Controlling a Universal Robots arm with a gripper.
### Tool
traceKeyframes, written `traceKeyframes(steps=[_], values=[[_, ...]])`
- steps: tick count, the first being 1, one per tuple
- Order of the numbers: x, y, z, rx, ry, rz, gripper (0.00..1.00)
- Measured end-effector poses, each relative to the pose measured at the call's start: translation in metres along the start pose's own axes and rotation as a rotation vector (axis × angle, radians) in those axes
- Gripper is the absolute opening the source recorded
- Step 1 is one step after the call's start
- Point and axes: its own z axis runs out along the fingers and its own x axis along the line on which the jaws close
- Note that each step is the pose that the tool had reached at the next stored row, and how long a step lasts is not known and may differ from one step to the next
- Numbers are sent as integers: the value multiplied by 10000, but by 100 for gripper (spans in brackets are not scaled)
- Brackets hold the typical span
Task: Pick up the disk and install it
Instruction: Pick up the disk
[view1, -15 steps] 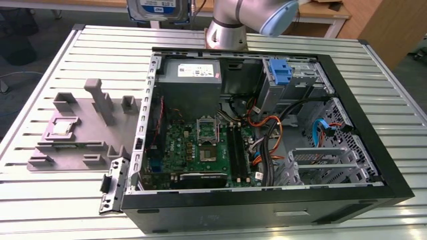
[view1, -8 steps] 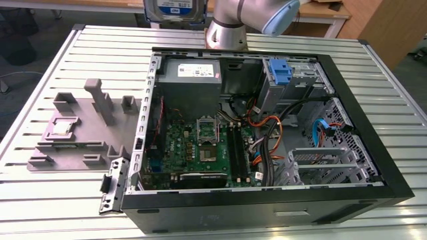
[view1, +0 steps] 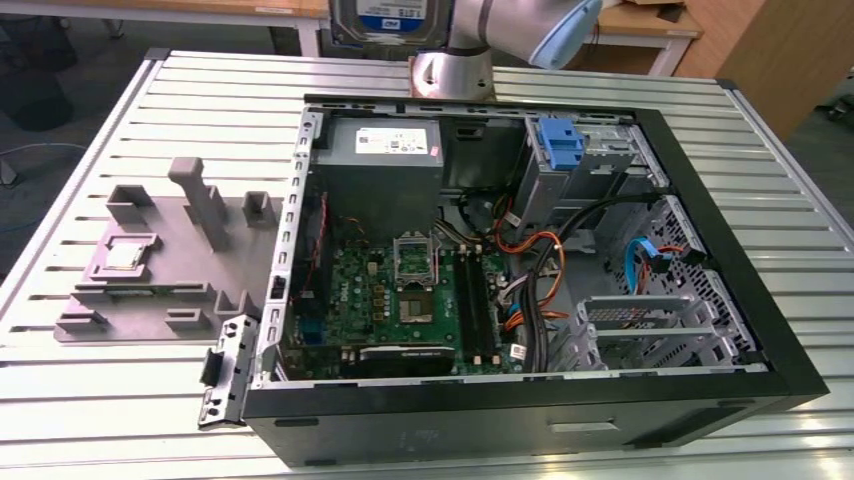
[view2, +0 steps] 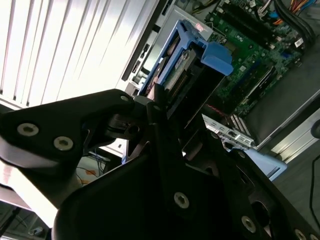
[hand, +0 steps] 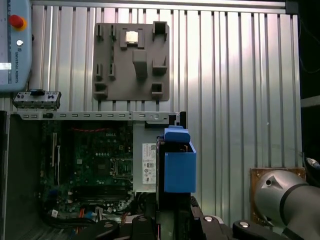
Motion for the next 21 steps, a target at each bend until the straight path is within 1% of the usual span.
traceKeyframes(steps=[3,4,5,11,21], values=[[-1,-105,-5,-1,-1,0,35],[-1,-126,-6,-1,1,0,35],[-1,-133,-7,-2,2,0,35],[6,-135,-7,-2,1,-1,35],[136,-135,-7,-1,0,1,35]])
